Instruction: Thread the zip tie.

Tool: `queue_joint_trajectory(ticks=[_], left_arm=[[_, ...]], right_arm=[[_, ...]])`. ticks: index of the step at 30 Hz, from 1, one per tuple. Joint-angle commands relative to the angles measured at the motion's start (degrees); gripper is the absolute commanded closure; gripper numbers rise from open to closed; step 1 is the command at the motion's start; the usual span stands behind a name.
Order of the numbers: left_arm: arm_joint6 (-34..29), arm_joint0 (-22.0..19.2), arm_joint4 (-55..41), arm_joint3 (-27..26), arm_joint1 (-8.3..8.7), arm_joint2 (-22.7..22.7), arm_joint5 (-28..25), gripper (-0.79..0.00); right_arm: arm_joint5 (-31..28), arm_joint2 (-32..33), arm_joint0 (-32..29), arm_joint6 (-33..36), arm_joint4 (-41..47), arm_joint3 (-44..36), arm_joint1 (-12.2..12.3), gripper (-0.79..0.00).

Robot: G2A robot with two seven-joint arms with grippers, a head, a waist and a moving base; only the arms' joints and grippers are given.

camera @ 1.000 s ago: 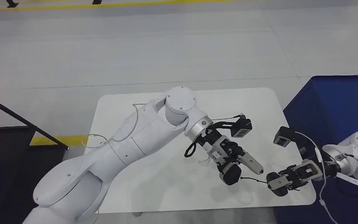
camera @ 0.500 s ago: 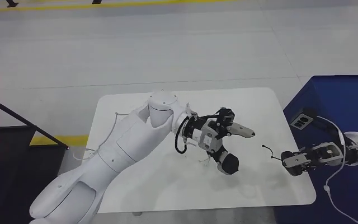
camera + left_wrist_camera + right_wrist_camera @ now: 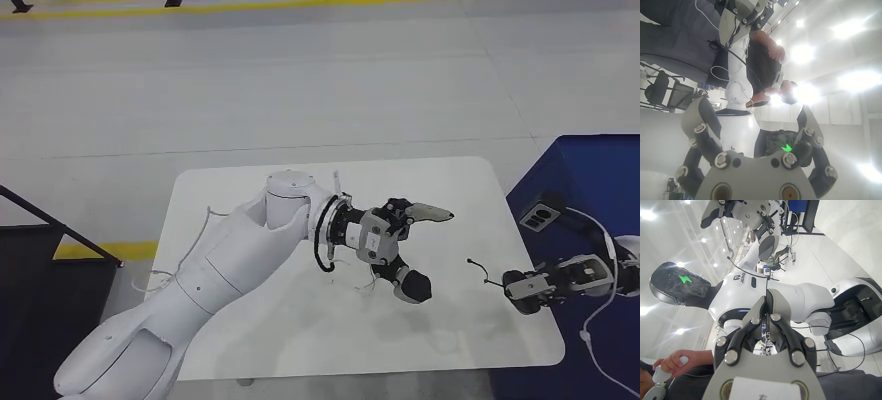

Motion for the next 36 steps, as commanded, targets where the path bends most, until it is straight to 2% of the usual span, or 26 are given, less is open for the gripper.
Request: queue_joint_trajectory(ticks=[1,3,5,6,9,13,15,16,23,24,27,28,29,32,33,36], left_arm=[[3.7,2.6,-8.8,0.2,-0.22,-1.8,3.3,-0.785],[8.4,4.7,-18.0,1.2,-0.43,-4.4,6.2,-0.785],[15.3,6.3,-26.8,0.0,-0.65,-6.1,11.1,-0.785],[19.1,7.6,-31.5,0.1,-0.65,-7.2,11.9,-0.785],[30.0,11.8,-48.5,-3.0,-0.87,-8.6,16.4,-0.785],[48.2,15.7,-69.7,-7.5,-0.47,-10.4,13.5,-0.785],[54.8,17.7,-79.0,-11.5,-0.19,-10.7,12.9,-0.785],[56.4,17.7,-80.8,-13.0,-0.10,-10.9,13.1,-0.785],[56.4,17.7,-80.8,-13.0,-0.10,-10.9,13.1,-0.785],[56.7,18.9,-82.8,-12.6,-0.18,-10.5,12.2,-0.785],[61.4,20.6,-96.9,-14.3,-0.55,-10.2,6.5,-0.785],[63.4,21.4,-104.1,-14.9,-0.63,-10.6,2.6,-0.785],[65.1,21.9,-106.8,-16.6,-0.74,-11.2,-0.8,-0.785],[66.9,31.6,-106.8,-24.6,-3.33,-12.9,-10.0,-0.785],[67.1,32.7,-106.8,-25.3,-3.72,-13.5,-11.1,-0.785],[67.1,32.7,-106.8,-25.3,-3.72,-13.5,-11.1,-0.785]], right_arm=[[-0.1,0.1,-0.1,-1.7,-0.8,-1.0,-0.3,0.000],[-0.3,0.5,-0.2,-1.1,-0.6,-1.1,-0.5,0.000],[-0.5,1.3,-0.3,0.2,0.2,-0.1,-0.8,0.000],[-0.5,1.7,-0.4,0.2,0.5,0.3,-0.8,0.000],[-0.3,2.9,-0.8,0.2,1.4,1.2,-1.0,0.000],[0.7,4.3,-1.6,0.2,2.9,1.4,-1.2,0.000],[1.3,4.8,-2.2,0.2,3.6,1.2,-1.3,0.000],[1.5,5.0,-2.4,0.2,3.9,1.2,-1.4,0.000],[1.6,5.0,-2.4,-0.8,3.7,1.0,-1.5,0.000],[1.7,5.1,-2.4,-1.6,3.5,0.4,-1.6,0.000],[2.6,5.8,-2.2,-1.2,4.4,0.6,-2.1,0.000],[3.0,6.2,-2.0,-0.7,4.8,1.0,-2.2,0.000],[3.3,6.5,-1.9,-0.2,5.0,1.4,-2.3,0.000],[4.0,7.2,-1.8,0.2,5.3,2.0,-2.8,0.000],[4.1,7.2,-1.8,0.2,5.4,2.0,-2.8,0.000],[4.1,7.2,-1.8,0.2,5.4,2.0,-2.8,0.000]])
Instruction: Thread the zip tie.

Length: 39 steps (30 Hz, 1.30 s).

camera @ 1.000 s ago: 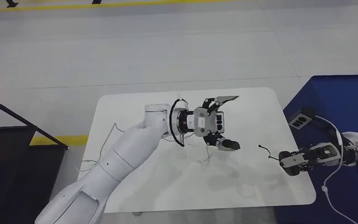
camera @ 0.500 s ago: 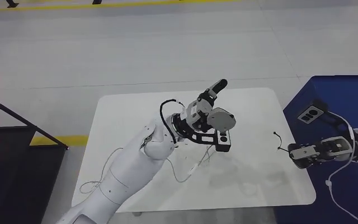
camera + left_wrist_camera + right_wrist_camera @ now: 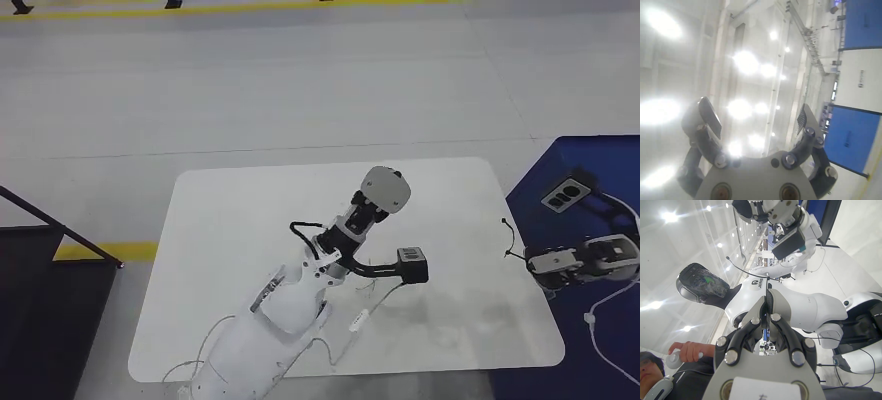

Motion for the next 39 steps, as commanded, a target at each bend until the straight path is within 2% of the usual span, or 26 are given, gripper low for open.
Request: queue_joint_trajectory(ticks=[1,14,15,17,19,22,25,26,27,28,39], left_arm=[[-0.1,-2.3,0.0,0.6,0.11,0.3,2.2,-0.785],[-0.1,-2.3,0.0,0.6,0.11,0.3,2.2,-0.785],[-1.6,-0.5,0.0,0.1,-0.19,0.4,1.2,-0.785],[-4.5,3.6,0.0,-2.3,-1.60,0.0,-1.7,-0.785],[-6.4,8.4,0.0,-5.2,-4.11,-1.9,-6.3,-0.785],[-2.3,12.1,0.0,-7.3,-8.17,-7.1,-12.7,-0.785],[3.5,15.7,0.0,-9.9,-13.38,-11.6,-18.5,-0.785],[5.6,16.3,0.0,-10.0,-15.08,-13.1,-20.9,-0.785],[8.6,15.7,0.0,-9.9,-16.01,-14.7,-24.0,-0.785],[11.1,15.0,0.0,-9.9,-16.64,-16.3,-26.6,-0.785],[11.1,15.0,0.0,-9.9,-16.64,-16.3,-26.6,-0.785]], right_arm=[[0.0,0.0,0.0,0.0,0.0,0.0,0.0,0.000],[0.0,0.0,0.0,0.0,0.0,0.0,0.0,0.000],[0.0,0.0,0.0,0.0,0.0,0.0,0.0,0.000],[0.0,0.0,0.0,0.0,0.0,0.0,0.0,0.000],[0.0,0.0,0.0,0.0,0.0,0.0,0.0,0.000],[0.0,0.0,0.0,0.0,0.0,0.0,0.0,0.000],[0.0,0.0,0.0,0.0,0.0,0.0,0.0,0.000],[0.0,0.0,0.0,0.0,0.0,0.0,0.0,0.000],[0.0,0.0,0.0,0.0,0.0,0.0,0.0,0.000],[0.0,0.0,0.0,0.0,0.0,0.0,0.0,0.000],[0.0,0.0,0.0,0.0,0.0,0.0,0.0,0.000]])
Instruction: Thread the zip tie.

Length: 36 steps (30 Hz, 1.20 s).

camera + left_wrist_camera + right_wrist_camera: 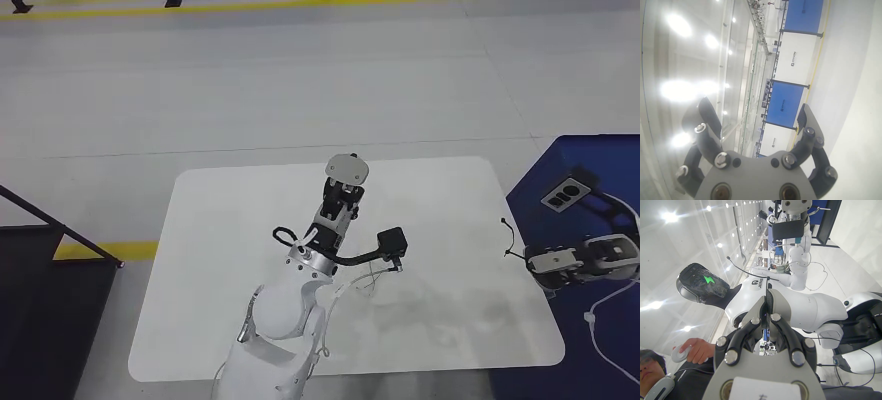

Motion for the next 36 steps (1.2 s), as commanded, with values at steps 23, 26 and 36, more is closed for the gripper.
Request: queue_joint_trajectory(ticks=[23,26,36], left_arm=[[-4.4,-9.9,0.0,4.4,-4.45,-12.6,-8.4,-0.785],[-4.4,-10.4,0.0,4.8,-4.67,-13.2,-9.3,-0.785],[-4.4,-10.4,0.0,4.8,-4.67,-13.2,-9.3,-0.785]], right_arm=[[0.0,0.0,0.0,0.0,0.0,0.0,0.0,0.000],[0.0,0.0,0.0,0.0,0.0,0.0,0.0,0.000],[0.0,0.0,0.0,0.0,0.0,0.0,0.0,0.000]])
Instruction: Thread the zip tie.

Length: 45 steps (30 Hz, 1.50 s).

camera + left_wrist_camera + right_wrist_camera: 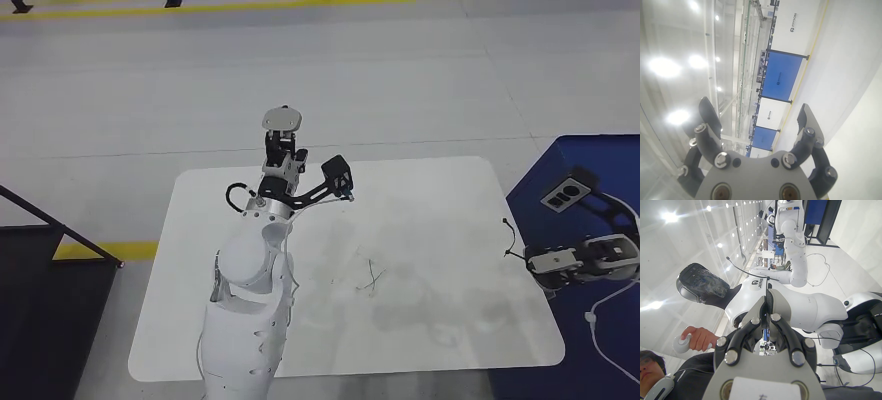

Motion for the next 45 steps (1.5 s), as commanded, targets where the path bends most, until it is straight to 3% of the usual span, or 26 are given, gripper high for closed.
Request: queue_joint_trajectory(ticks=[1,6,7,8,11,13,17,25,26,28,31,33,38,45], left_arm=[[0.0,0.0,0.0,0.0,0.00,0.0,-0.1,-0.785],[0.0,0.0,0.0,0.0,0.00,0.0,-0.1,-0.785],[-2.3,-0.8,3.8,-0.5,0.53,0.0,3.2,-0.785],[-5.3,-0.8,11.2,-0.2,0.89,0.7,9.7,-0.785],[-17.6,-1.3,46.8,5.8,2.90,0.9,35.6,-0.785],[-26.2,-2.6,65.0,8.6,4.13,-0.8,43.1,-0.785],[-46.2,-5.9,84.2,12.6,5.72,-1.7,50.4,-0.785],[-46.2,-5.9,84.2,12.6,5.72,-1.7,50.4,-0.785],[-48.2,-5.8,85.2,10.4,5.80,-1.4,50.2,-0.785],[-50.4,-5.9,105.1,6.5,7.09,-1.3,45.5,-0.785],[-62.2,-6.2,147.6,5.7,9.90,-0.5,23.1,-0.785],[-67.0,-6.5,161.6,7.1,11.06,-0.6,11.3,-0.785],[-64.3,-6.9,175.5,9.5,12.36,-1.9,-4.0,-0.785],[-64.3,-6.9,175.5,9.5,12.36,-1.9,-4.0,-0.785]], right_arm=[[0.0,0.0,0.0,0.0,0.0,0.0,0.0,0.000],[0.0,0.0,0.0,0.0,0.0,0.0,0.0,0.000],[0.0,0.0,0.0,0.0,0.0,0.0,0.0,0.000],[0.0,0.0,0.0,0.0,0.0,0.0,0.0,0.000],[0.0,0.0,0.0,0.0,0.0,0.0,0.0,0.000],[0.0,0.0,0.0,0.0,0.0,0.0,0.0,0.000],[0.0,0.0,0.0,0.0,0.0,0.0,0.0,0.000],[0.0,0.0,0.0,0.0,0.0,0.0,0.0,0.000],[0.0,0.0,0.0,0.0,0.0,0.0,0.0,0.000],[0.0,0.0,0.0,0.0,0.0,0.0,0.0,0.000],[0.0,0.0,0.0,0.0,0.0,0.0,0.0,0.000],[0.0,0.0,0.0,0.0,0.0,0.0,0.0,0.000],[0.0,0.0,0.0,0.0,0.0,0.0,0.0,0.000],[0.6,0.0,-0.2,-1.2,0.6,-0.9,-0.3,0.000]])
